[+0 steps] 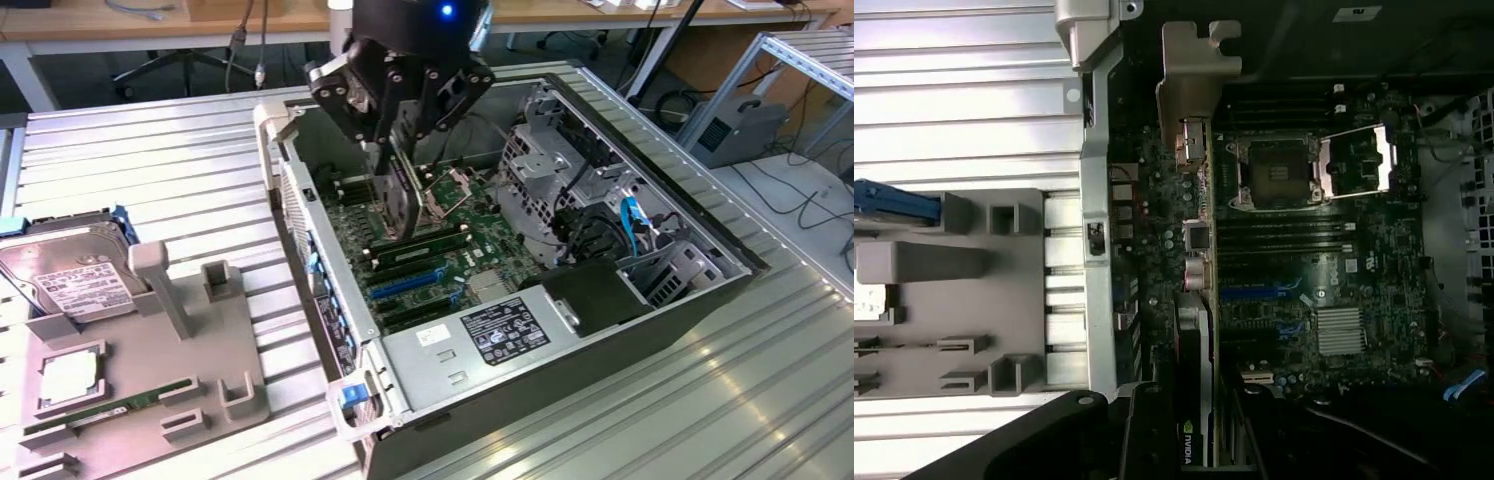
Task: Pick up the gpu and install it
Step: 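Pick up the gpu and move the gpu toward the slot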
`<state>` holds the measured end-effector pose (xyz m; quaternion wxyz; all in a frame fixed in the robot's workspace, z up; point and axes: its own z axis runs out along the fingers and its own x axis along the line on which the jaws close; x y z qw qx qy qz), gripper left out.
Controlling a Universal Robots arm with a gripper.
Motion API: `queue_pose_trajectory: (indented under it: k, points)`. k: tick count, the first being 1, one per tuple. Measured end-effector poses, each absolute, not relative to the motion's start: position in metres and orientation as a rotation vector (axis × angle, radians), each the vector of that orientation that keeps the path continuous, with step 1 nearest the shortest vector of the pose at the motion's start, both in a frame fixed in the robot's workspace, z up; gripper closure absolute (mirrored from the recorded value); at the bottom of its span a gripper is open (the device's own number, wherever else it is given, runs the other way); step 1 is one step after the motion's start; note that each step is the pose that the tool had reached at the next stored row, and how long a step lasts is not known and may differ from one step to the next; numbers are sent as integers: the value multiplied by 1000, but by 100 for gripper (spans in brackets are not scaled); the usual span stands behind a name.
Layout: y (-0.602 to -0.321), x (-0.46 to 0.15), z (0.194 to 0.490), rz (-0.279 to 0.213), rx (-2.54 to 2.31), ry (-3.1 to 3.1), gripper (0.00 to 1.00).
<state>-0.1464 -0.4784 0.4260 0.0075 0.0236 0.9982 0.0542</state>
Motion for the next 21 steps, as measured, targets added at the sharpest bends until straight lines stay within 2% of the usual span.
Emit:
queue_pose_trajectory:
  k: [12, 21]
  points:
    - [-478, -54, 426, 170, 74, 3121, 73]
    - [-478, 42, 426, 170, 74, 3121, 73]
